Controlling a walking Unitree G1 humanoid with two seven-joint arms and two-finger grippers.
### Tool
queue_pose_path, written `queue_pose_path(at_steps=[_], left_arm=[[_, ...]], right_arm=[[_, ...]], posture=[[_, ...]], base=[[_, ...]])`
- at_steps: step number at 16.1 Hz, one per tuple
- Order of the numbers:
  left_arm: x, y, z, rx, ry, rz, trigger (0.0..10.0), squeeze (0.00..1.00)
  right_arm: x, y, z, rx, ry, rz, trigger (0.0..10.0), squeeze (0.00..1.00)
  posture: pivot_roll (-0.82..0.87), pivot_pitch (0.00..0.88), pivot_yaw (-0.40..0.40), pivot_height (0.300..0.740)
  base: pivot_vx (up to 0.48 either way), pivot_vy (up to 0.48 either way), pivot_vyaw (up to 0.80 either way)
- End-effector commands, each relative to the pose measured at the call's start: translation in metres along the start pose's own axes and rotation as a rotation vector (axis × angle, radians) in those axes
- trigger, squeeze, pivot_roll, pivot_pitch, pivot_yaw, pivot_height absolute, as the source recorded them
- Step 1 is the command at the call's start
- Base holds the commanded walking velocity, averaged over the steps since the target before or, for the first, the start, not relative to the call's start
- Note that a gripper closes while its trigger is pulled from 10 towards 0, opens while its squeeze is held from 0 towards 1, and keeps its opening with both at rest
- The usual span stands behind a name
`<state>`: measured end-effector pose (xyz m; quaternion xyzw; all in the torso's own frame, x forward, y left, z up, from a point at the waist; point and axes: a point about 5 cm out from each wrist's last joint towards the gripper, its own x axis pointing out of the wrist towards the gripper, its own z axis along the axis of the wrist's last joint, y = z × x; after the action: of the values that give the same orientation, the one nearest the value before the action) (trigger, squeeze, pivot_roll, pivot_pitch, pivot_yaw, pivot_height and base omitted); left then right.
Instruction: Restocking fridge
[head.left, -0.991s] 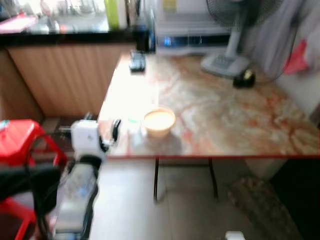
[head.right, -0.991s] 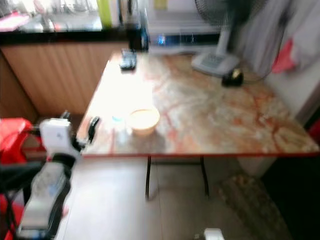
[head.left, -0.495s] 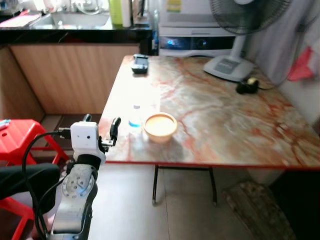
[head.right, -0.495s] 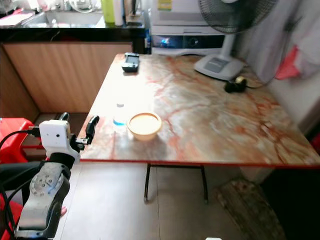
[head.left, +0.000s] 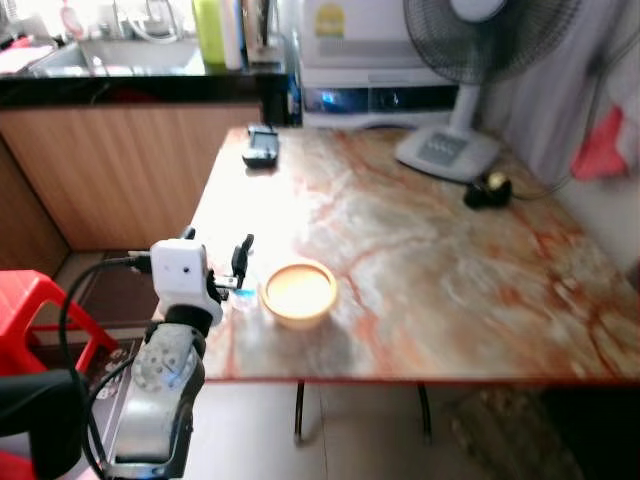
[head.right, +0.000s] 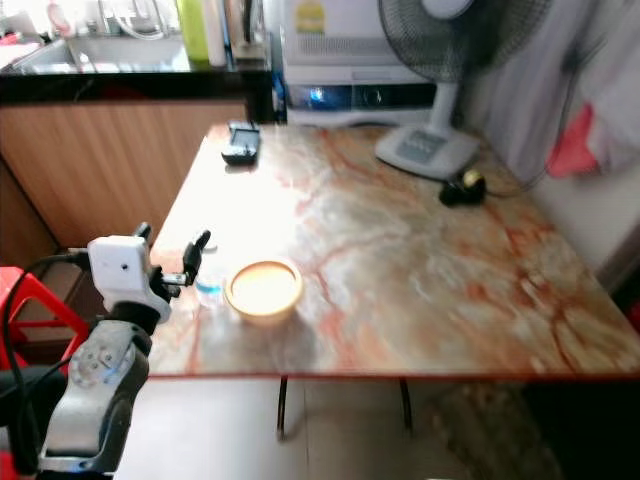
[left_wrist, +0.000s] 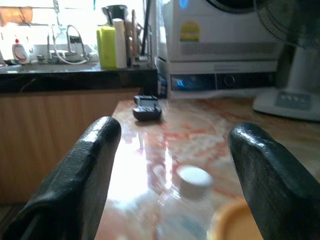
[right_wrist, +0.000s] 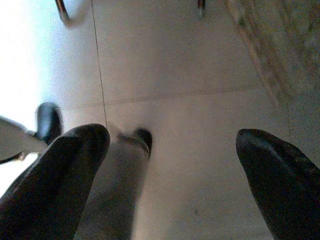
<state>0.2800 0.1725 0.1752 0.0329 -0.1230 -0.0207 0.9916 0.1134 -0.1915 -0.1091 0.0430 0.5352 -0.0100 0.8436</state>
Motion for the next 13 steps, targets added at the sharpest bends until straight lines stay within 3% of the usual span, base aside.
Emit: queue_pose_path(at_steps=[1, 8, 10, 13], left_arm=[[0.0, 0.001, 0.004, -0.003, -0.007, -0.016, 10.0, 0.0], [0.014, -0.005, 0.039, 0.035, -0.06, -0.073, 10.0, 0.0], [0.022, -0.002, 0.043, 0.049, 0.009, -0.08, 10.0, 0.0], [0.038, 0.007, 0.041, 0.069, 0.202, -0.063, 10.0, 0.0]], right_arm=[[0.002, 0.007, 0.006, 0.004, -0.018, 0.017, 10.0, 0.0], [0.002, 0.007, 0.005, -0.021, -0.007, 0.027, 10.0, 0.0], [0.002, 0.007, 0.004, -0.023, -0.004, 0.032, 10.0, 0.0], [0.002, 0.008, 0.005, -0.026, 0.0, 0.037, 10.0, 0.0]], posture=[[0.11, 0.0, -0.056, 0.74], [0.13, 0.0, -0.06, 0.74], [0.13, 0.0, -0.059, 0.74], [0.14, 0.0, -0.062, 0.74]], base=[[0.0, 0.0, 0.0], [0.0, 0.0, 0.0], [0.0, 0.0, 0.0], [0.0, 0.0, 0.0]])
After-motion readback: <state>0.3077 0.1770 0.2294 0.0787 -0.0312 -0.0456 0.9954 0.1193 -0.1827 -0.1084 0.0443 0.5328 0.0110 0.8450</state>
